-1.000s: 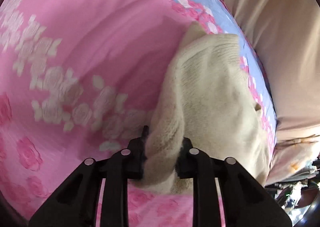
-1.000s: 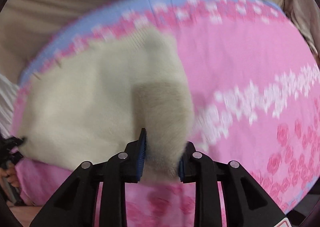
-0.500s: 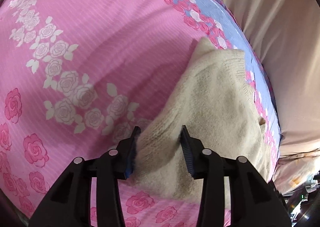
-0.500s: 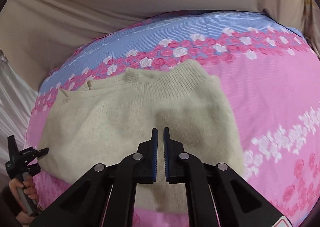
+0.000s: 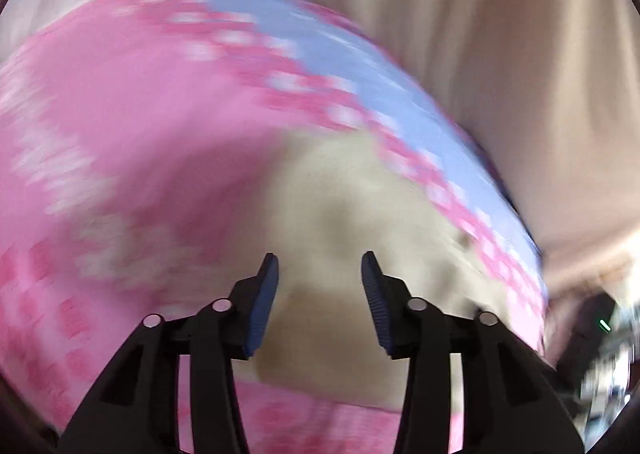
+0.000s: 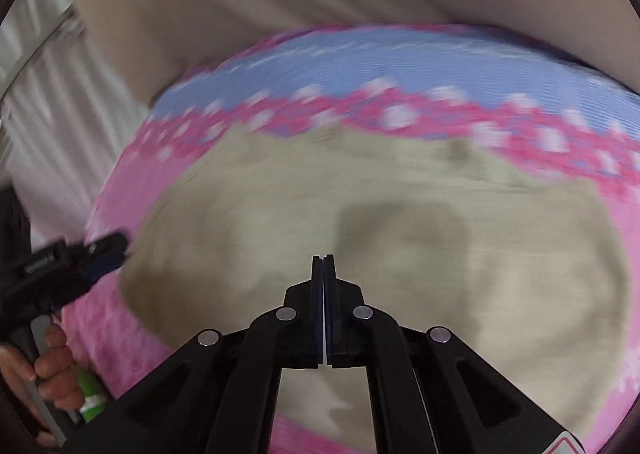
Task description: Fold small clothes
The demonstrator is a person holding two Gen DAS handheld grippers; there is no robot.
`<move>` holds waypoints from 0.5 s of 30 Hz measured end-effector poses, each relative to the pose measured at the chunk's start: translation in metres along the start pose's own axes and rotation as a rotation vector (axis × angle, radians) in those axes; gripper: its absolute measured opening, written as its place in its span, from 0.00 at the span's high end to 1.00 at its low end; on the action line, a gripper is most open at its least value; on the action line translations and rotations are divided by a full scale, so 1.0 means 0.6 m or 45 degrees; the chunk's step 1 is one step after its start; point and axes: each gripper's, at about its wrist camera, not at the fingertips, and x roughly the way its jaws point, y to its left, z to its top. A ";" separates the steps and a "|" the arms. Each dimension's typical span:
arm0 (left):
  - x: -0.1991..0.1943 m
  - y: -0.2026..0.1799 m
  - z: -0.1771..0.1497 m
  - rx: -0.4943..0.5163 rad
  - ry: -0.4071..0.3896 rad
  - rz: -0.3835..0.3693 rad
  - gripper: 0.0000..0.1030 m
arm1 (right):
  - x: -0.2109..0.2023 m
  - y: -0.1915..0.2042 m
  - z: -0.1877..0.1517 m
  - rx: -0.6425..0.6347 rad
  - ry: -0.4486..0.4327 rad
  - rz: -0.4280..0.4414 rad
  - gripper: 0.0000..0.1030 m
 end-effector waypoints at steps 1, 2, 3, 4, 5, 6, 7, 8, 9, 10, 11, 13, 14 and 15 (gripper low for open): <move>0.028 -0.022 0.000 0.054 0.039 -0.016 0.59 | 0.022 0.009 0.000 -0.022 0.038 -0.002 0.99; 0.057 -0.037 -0.002 0.096 0.077 -0.005 0.59 | 0.038 0.011 -0.002 -0.035 0.061 -0.022 0.99; 0.096 -0.049 -0.005 0.143 0.123 0.056 0.60 | 0.050 0.004 -0.004 -0.043 0.078 -0.051 0.99; 0.127 -0.053 -0.007 0.171 0.147 0.119 0.60 | 0.051 -0.010 -0.005 -0.034 0.074 -0.072 0.99; 0.145 -0.052 -0.008 0.184 0.154 0.156 0.61 | 0.045 -0.031 -0.006 -0.003 0.064 -0.085 0.99; 0.153 -0.047 -0.007 0.192 0.130 0.180 0.65 | 0.030 -0.067 -0.008 0.055 0.045 -0.102 0.99; 0.152 -0.044 -0.006 0.189 0.115 0.166 0.65 | 0.019 -0.094 -0.008 0.092 0.028 -0.119 1.00; 0.151 -0.041 -0.003 0.185 0.118 0.154 0.65 | 0.004 -0.127 -0.013 0.146 0.006 -0.134 1.00; 0.151 -0.035 0.001 0.177 0.121 0.142 0.67 | -0.013 -0.168 -0.022 0.217 -0.016 -0.146 1.00; 0.151 -0.032 0.003 0.169 0.116 0.140 0.69 | -0.028 -0.205 -0.032 0.275 -0.033 -0.217 1.00; 0.148 -0.026 0.004 0.154 0.105 0.139 0.71 | -0.043 -0.244 -0.044 0.337 -0.063 -0.230 1.00; 0.146 -0.011 0.010 0.099 0.094 0.122 0.79 | -0.077 -0.316 -0.076 0.481 -0.127 -0.176 1.00; 0.144 -0.003 0.009 0.089 0.092 0.118 0.80 | -0.095 -0.342 -0.090 0.524 -0.156 -0.256 1.00; 0.142 0.000 0.009 0.096 0.087 0.124 0.83 | -0.107 -0.357 -0.101 0.546 -0.174 -0.286 1.00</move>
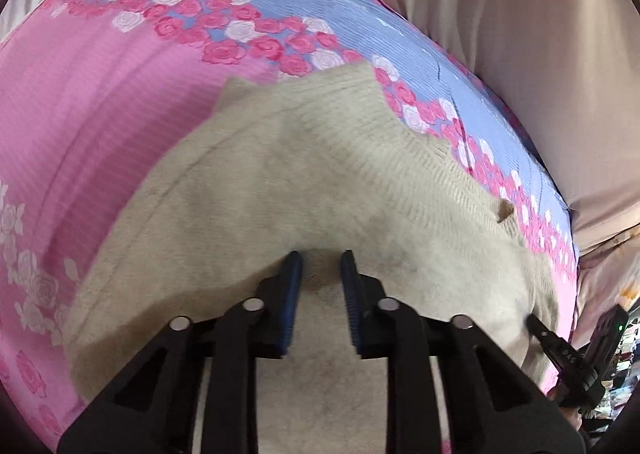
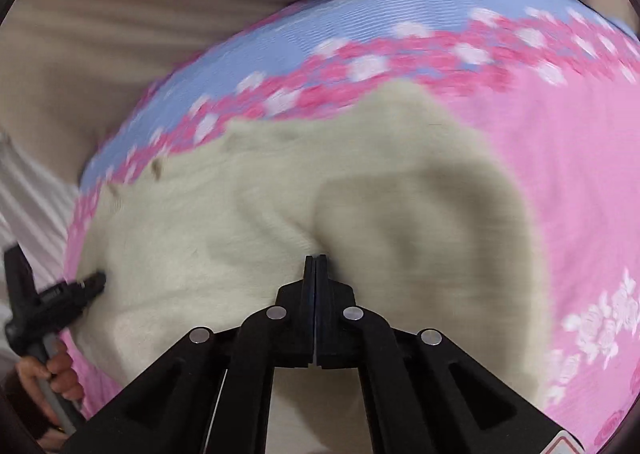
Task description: Fold small clothes
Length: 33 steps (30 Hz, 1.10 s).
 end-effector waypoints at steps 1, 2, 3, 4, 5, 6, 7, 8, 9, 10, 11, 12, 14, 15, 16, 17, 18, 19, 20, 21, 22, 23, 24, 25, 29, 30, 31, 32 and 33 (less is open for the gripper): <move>-0.005 0.004 -0.001 0.005 -0.012 0.015 0.84 | -0.008 -0.023 -0.001 0.062 -0.014 0.052 1.00; -0.012 0.010 -0.001 -0.006 -0.032 0.021 0.84 | -0.013 -0.038 -0.002 0.120 -0.016 0.084 1.00; -0.018 0.019 0.001 -0.027 -0.048 0.039 0.84 | -0.020 -0.040 -0.002 0.141 -0.015 0.084 1.00; -0.026 0.028 0.000 -0.046 -0.050 0.038 0.84 | -0.031 -0.029 -0.002 0.115 -0.021 0.034 1.00; -0.035 0.041 0.001 -0.076 -0.055 0.038 0.84 | -0.043 -0.017 -0.005 0.085 -0.032 -0.016 1.00; -0.049 0.058 0.002 -0.108 -0.072 0.082 0.84 | -0.059 -0.001 -0.008 0.057 -0.053 0.001 0.95; -0.061 0.075 0.001 -0.133 -0.081 0.107 0.86 | -0.070 0.008 -0.009 0.052 -0.071 0.031 0.91; -0.077 0.098 -0.002 -0.165 -0.085 0.092 0.85 | -0.082 0.020 -0.015 0.046 -0.083 0.053 0.91; -0.085 0.111 -0.005 -0.179 -0.079 0.104 0.72 | -0.095 0.033 -0.022 0.033 -0.093 0.067 0.91; -0.092 0.123 -0.010 -0.188 -0.065 0.119 0.55 | -0.101 0.045 -0.028 0.027 -0.093 0.084 0.91; -0.098 0.133 -0.015 -0.197 -0.055 0.132 0.48 | -0.102 0.064 -0.034 0.022 -0.084 0.101 0.91; -0.101 0.144 -0.023 -0.214 -0.049 0.115 0.40 | -0.103 0.079 -0.041 0.009 -0.068 0.113 0.91; -0.091 0.156 -0.037 -0.258 -0.010 0.033 0.37 | -0.101 0.106 -0.055 -0.012 -0.032 0.133 0.91; -0.080 0.165 -0.043 -0.302 0.043 -0.052 0.37 | -0.097 0.118 -0.058 -0.019 -0.015 0.137 0.91; -0.065 0.169 -0.050 -0.344 0.090 -0.134 0.37 | -0.094 0.128 -0.060 -0.026 -0.008 0.135 0.91; -0.061 0.168 -0.053 -0.364 0.088 -0.156 0.36 | -0.093 0.137 -0.062 -0.039 0.001 0.128 0.91; -0.062 0.159 -0.054 -0.345 0.043 -0.166 0.38 | -0.095 0.142 -0.070 -0.040 0.000 0.121 0.91; -0.056 0.153 -0.052 -0.322 0.070 -0.167 0.44 | -0.099 0.144 -0.074 -0.039 -0.001 0.120 0.91; -0.058 0.148 -0.051 -0.315 0.053 -0.142 0.49 | -0.103 0.145 -0.077 -0.037 -0.002 0.121 0.91; -0.056 0.148 -0.049 -0.317 0.061 -0.165 0.67 | -0.108 0.143 -0.078 -0.036 -0.005 0.117 0.90; -0.054 0.151 -0.048 -0.336 0.078 -0.174 0.77 | -0.110 0.138 -0.078 -0.035 -0.010 0.112 0.90; -0.059 0.157 -0.046 -0.383 0.068 -0.192 0.80 | -0.115 0.134 -0.080 -0.028 -0.014 0.107 0.89; -0.066 0.161 -0.045 -0.416 0.057 -0.226 0.82 | -0.114 0.126 -0.080 -0.018 -0.019 0.101 0.88; -0.073 0.161 -0.044 -0.426 0.046 -0.242 0.83 | -0.119 0.119 -0.082 -0.008 -0.024 0.095 0.86; -0.132 0.115 -0.035 -0.307 -0.035 -0.288 0.85 | -0.133 0.089 -0.089 0.040 -0.043 0.069 0.85; -0.158 0.083 -0.028 -0.235 -0.065 -0.314 0.85 | -0.136 0.084 -0.091 0.051 -0.048 0.065 0.85; -0.173 0.059 -0.025 -0.189 -0.081 -0.336 0.85 | -0.140 0.077 -0.093 0.060 -0.055 0.063 0.85; -0.188 0.034 -0.021 -0.143 -0.095 -0.365 0.85 | -0.144 0.072 -0.092 0.066 -0.060 0.062 0.85; -0.204 0.003 -0.017 -0.088 -0.109 -0.398 0.85 | -0.149 0.064 -0.094 0.075 -0.068 0.061 0.85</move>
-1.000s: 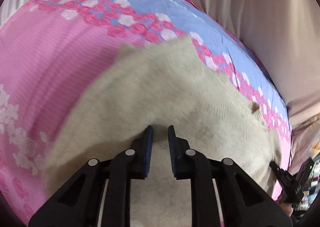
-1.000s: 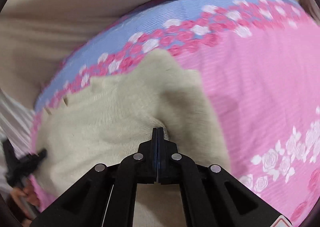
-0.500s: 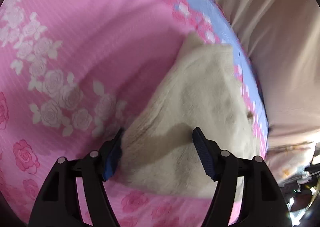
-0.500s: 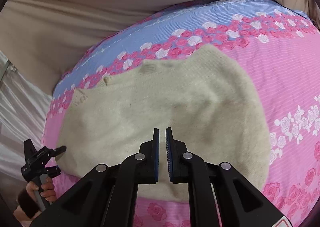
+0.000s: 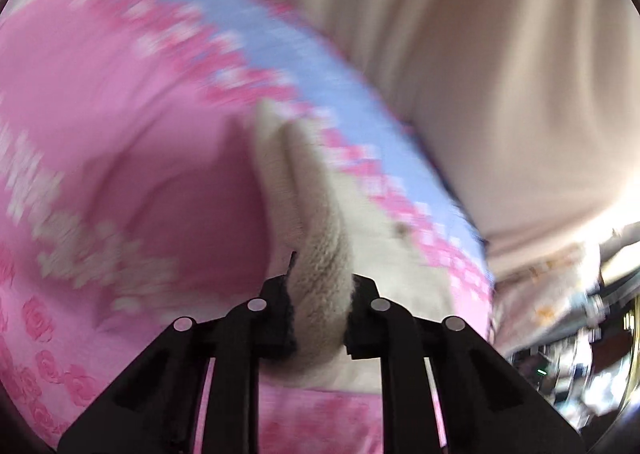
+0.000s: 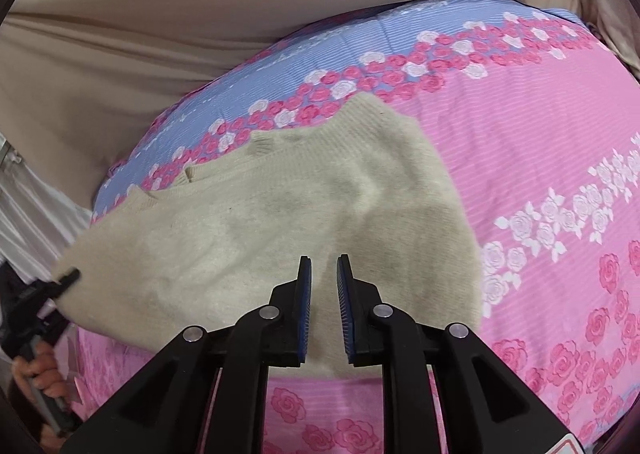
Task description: Fold small clothes
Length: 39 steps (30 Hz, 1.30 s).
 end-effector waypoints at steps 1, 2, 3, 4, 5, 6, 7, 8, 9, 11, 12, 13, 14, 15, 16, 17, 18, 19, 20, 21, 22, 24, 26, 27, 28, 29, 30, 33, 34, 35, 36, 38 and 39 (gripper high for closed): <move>-0.003 -0.042 0.001 0.070 -0.002 -0.033 0.85 | -0.005 -0.006 0.000 0.007 -0.008 0.001 0.85; -0.001 -0.074 -0.001 0.124 -0.004 -0.054 0.85 | -0.009 -0.012 0.001 0.013 -0.015 0.002 0.85; 0.001 -0.117 -0.005 0.207 -0.002 -0.085 0.85 | -0.015 -0.019 0.001 0.020 -0.025 0.000 0.85; 0.004 -0.152 -0.012 0.276 0.008 -0.112 0.85 | -0.019 -0.025 0.002 0.027 -0.033 -0.001 0.85; 0.016 -0.196 -0.023 0.349 0.037 -0.159 0.85 | -0.024 -0.034 0.003 0.037 -0.041 -0.001 0.85; 0.027 -0.219 -0.032 0.388 0.061 -0.185 0.85 | -0.028 -0.040 0.003 0.044 -0.047 0.000 0.85; 0.045 -0.253 -0.047 0.442 0.091 -0.214 0.85 | -0.034 -0.048 0.003 0.052 -0.056 -0.001 0.85; 0.057 -0.273 -0.058 0.480 0.114 -0.229 0.85 | -0.041 -0.058 0.003 0.061 -0.068 -0.003 0.85; 0.080 -0.303 -0.078 0.537 0.151 -0.239 0.85 | -0.046 -0.066 0.002 0.069 -0.073 -0.004 0.85; 0.110 -0.336 -0.112 0.603 0.207 -0.250 0.85 | -0.057 -0.087 0.002 0.091 -0.084 -0.009 0.85; 0.133 -0.352 -0.135 0.626 0.249 -0.251 0.85 | -0.060 -0.095 0.001 0.097 -0.086 -0.009 0.85; 0.155 -0.362 -0.153 0.639 0.289 -0.252 0.85 | -0.063 -0.105 0.001 0.104 -0.087 -0.016 0.84; 0.178 -0.370 -0.167 0.646 0.326 -0.243 0.85 | -0.066 -0.117 -0.001 0.112 -0.085 -0.022 0.84; 0.207 -0.379 -0.189 0.663 0.374 -0.236 0.87 | -0.067 -0.126 -0.001 0.118 -0.080 -0.019 0.84; 0.226 -0.385 -0.209 0.676 0.406 -0.236 0.89 | -0.068 -0.133 -0.001 0.125 -0.075 -0.018 0.84; 0.243 -0.388 -0.223 0.691 0.434 -0.229 0.89 | -0.068 -0.140 -0.002 0.129 -0.070 -0.017 0.84; 0.266 -0.392 -0.249 0.722 0.473 -0.199 0.89 | -0.068 -0.147 -0.001 0.128 -0.064 -0.014 0.84; 0.288 -0.394 -0.273 0.748 0.511 -0.172 0.88 | -0.068 -0.149 0.000 0.124 -0.060 -0.014 0.82; 0.302 -0.391 -0.292 0.769 0.533 -0.149 0.86 | -0.067 -0.152 0.002 0.120 -0.055 -0.015 0.80; 0.319 -0.389 -0.310 0.783 0.556 -0.087 0.85 | -0.068 -0.154 0.005 0.117 -0.049 -0.012 0.72; 0.319 -0.387 -0.319 0.772 0.572 -0.075 0.84 | -0.069 -0.155 0.008 0.117 -0.045 -0.004 0.68; 0.280 -0.388 -0.316 0.753 0.507 -0.140 0.74 | -0.075 -0.155 0.016 0.126 -0.032 0.056 0.65; 0.222 -0.394 -0.302 0.807 0.399 -0.188 0.50 | -0.074 -0.148 0.029 0.141 -0.008 0.143 0.56; 0.194 -0.398 -0.287 0.831 0.346 -0.192 0.31 | -0.069 -0.137 0.040 0.131 0.016 0.187 0.48; 0.172 -0.399 -0.274 0.850 0.295 -0.188 0.23 | -0.057 -0.122 0.051 0.110 0.054 0.233 0.41; 0.141 -0.388 -0.258 0.862 0.228 -0.171 0.22 | -0.047 -0.113 0.058 0.096 0.081 0.260 0.38; 0.124 -0.379 -0.242 0.856 0.193 -0.143 0.22 | -0.023 -0.097 0.069 0.079 0.139 0.294 0.34; 0.097 -0.334 -0.200 0.770 0.124 -0.033 0.22 | 0.050 -0.061 0.084 0.032 0.274 0.263 0.33; 0.090 -0.318 -0.190 0.728 0.104 -0.010 0.22 | 0.071 -0.048 0.084 0.027 0.309 0.244 0.35; 0.082 -0.297 -0.178 0.679 0.081 0.030 0.22 | 0.085 -0.032 0.083 0.009 0.333 0.260 0.46; 0.078 -0.282 -0.169 0.651 0.072 0.051 0.22 | 0.090 -0.002 0.085 -0.057 0.355 0.291 0.91; 0.060 -0.257 -0.157 0.594 0.034 0.092 0.22 | 0.052 0.047 0.096 -0.196 0.235 0.280 0.89; 0.054 -0.249 -0.154 0.577 0.017 0.097 0.22 | 0.017 0.070 0.107 -0.257 0.164 0.311 0.90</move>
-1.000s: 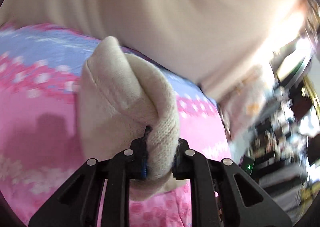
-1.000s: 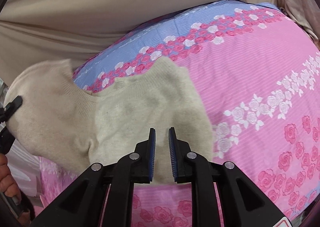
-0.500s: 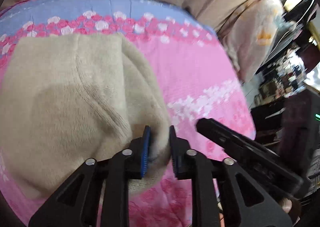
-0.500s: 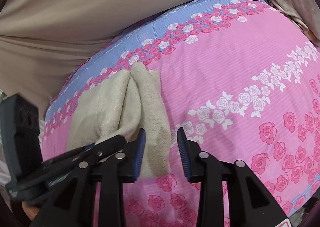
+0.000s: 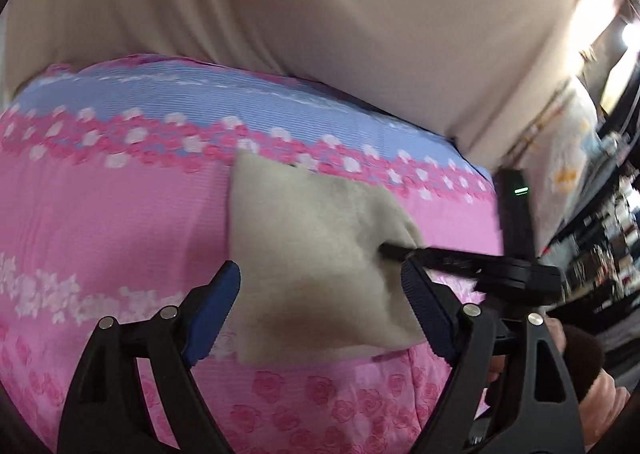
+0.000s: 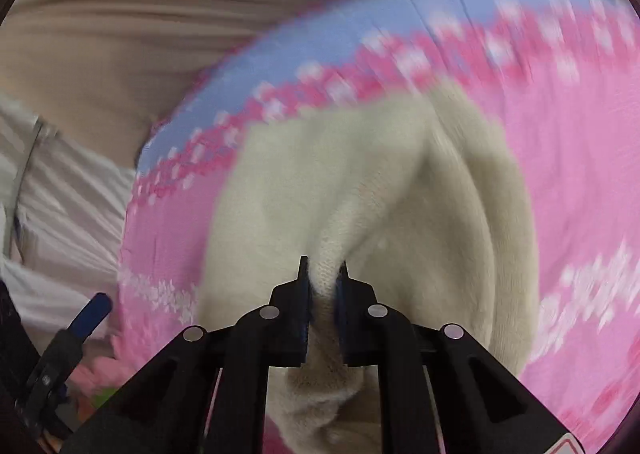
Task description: Fold small clothes
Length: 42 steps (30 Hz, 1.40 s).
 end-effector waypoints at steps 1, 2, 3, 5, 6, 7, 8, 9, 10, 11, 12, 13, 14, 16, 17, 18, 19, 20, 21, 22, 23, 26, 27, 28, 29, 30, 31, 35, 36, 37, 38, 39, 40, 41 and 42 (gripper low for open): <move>-0.008 0.007 0.000 -0.010 -0.017 0.008 0.22 | -0.026 0.012 0.009 -0.023 -0.044 0.019 0.90; -0.015 0.011 -0.001 -0.011 -0.033 0.023 0.22 | -0.057 0.020 0.014 -0.035 -0.087 0.031 0.90; -0.018 0.015 -0.001 -0.005 -0.045 0.042 0.22 | -0.073 0.018 0.013 -0.042 -0.104 0.015 0.90; -0.016 0.016 -0.001 -0.001 -0.046 0.058 0.22 | -0.081 -0.006 -0.002 -0.067 -0.099 -0.087 0.90; -0.011 0.016 -0.004 -0.005 -0.037 0.056 0.22 | -0.060 -0.040 -0.022 -0.058 -0.048 -0.174 0.90; -0.003 0.015 -0.007 -0.009 -0.018 0.053 0.22 | -0.034 -0.069 -0.036 -0.037 0.002 -0.220 0.89; 0.004 0.013 -0.011 -0.008 -0.001 0.052 0.22 | 0.011 -0.117 -0.061 0.026 0.101 -0.274 0.89; 0.017 0.010 -0.016 0.000 0.029 0.046 0.22 | 0.036 -0.142 -0.076 0.083 0.159 -0.269 0.87; 0.027 0.008 -0.021 0.013 0.053 0.054 0.22 | 0.031 -0.152 -0.084 0.142 0.113 -0.219 0.87; 0.039 0.004 -0.024 0.028 0.078 0.071 0.22 | 0.015 -0.148 -0.081 0.166 0.074 -0.208 0.86; 0.048 -0.002 -0.027 0.049 0.098 0.086 0.22 | -0.011 -0.134 -0.073 0.182 0.021 -0.203 0.84; 0.053 -0.007 -0.028 0.059 0.103 0.101 0.22 | -0.036 -0.119 -0.068 0.173 -0.041 -0.210 0.84; 0.055 -0.012 -0.028 0.061 0.101 0.093 0.22 | -0.065 -0.098 -0.061 0.125 -0.098 -0.210 0.84; 0.061 -0.021 -0.028 0.073 0.099 0.071 0.22 | -0.087 -0.065 -0.051 0.048 -0.119 -0.182 0.86; 0.066 -0.025 -0.028 0.084 0.106 0.072 0.22 | -0.088 -0.048 -0.045 0.018 -0.111 -0.149 0.88; 0.074 -0.032 -0.030 0.104 0.119 0.071 0.22 | -0.079 -0.037 -0.040 -0.006 -0.084 -0.107 0.90; 0.081 -0.037 -0.032 0.118 0.125 0.074 0.22 | -0.066 -0.028 -0.040 -0.025 -0.065 -0.088 0.92; 0.092 -0.043 -0.035 0.131 0.136 0.077 0.22 | -0.043 -0.019 -0.036 -0.047 -0.033 -0.087 0.93; 0.100 -0.047 -0.037 0.140 0.147 0.069 0.22 | -0.013 -0.016 -0.042 -0.072 0.020 -0.108 0.94; 0.109 -0.049 -0.039 0.146 0.161 0.073 0.22 | 0.016 -0.024 -0.048 -0.085 0.076 -0.174 0.97; 0.116 -0.051 -0.040 0.152 0.174 0.083 0.22 | 0.046 -0.042 -0.056 -0.088 0.125 -0.273 0.99; 0.140 -0.063 -0.043 0.197 0.213 0.136 0.22 | 0.051 -0.096 -0.066 0.097 0.146 -0.204 1.00; 0.145 -0.069 -0.043 0.227 0.231 0.167 0.22 | 0.033 -0.088 -0.062 0.120 0.136 -0.202 1.00; 0.146 -0.074 -0.043 0.251 0.235 0.197 0.22 | 0.010 -0.076 -0.058 0.112 0.101 -0.211 0.95; 0.146 -0.078 -0.043 0.271 0.233 0.217 0.22 | -0.012 -0.062 -0.056 0.084 0.048 -0.219 0.90; 0.146 -0.082 -0.044 0.293 0.228 0.230 0.22 | -0.030 -0.051 -0.055 0.046 -0.002 -0.238 0.88; 0.148 -0.085 -0.044 0.304 0.226 0.241 0.22 | -0.036 -0.045 -0.052 0.027 -0.020 -0.261 0.88; 0.166 -0.093 -0.044 0.316 0.262 0.259 0.22 | 0.009 -0.047 -0.048 -0.003 0.032 -0.314 1.00; 0.174 -0.095 -0.044 0.322 0.273 0.272 0.22 | 0.042 -0.052 -0.052 -0.042 0.103 -0.387 1.00; 0.181 -0.096 -0.044 0.323 0.282 0.278 0.22 | 0.076 -0.062 -0.055 -0.059 0.164 -0.431 1.00; 0.185 -0.096 -0.045 0.319 0.291 0.281 0.22 | 0.092 -0.062 -0.059 -0.055 0.168 -0.432 1.00; 0.191 -0.096 -0.043 0.311 0.304 0.282 0.24 | 0.082 -0.059 -0.057 -0.036 0.144 -0.430 1.00; 0.194 -0.094 -0.042 0.304 0.305 0.291 0.24 | 0.067 -0.055 -0.053 -0.015 0.126 -0.419 1.00; 0.194 -0.093 -0.040 0.306 0.303 0.300 0.24 | 0.052 -0.052 -0.050 -0.001 0.102 -0.411 1.00; 0.194 -0.093 -0.039 0.306 0.301 0.305 0.24 | 0.034 -0.049 -0.047 0.007 0.065 -0.408 0.99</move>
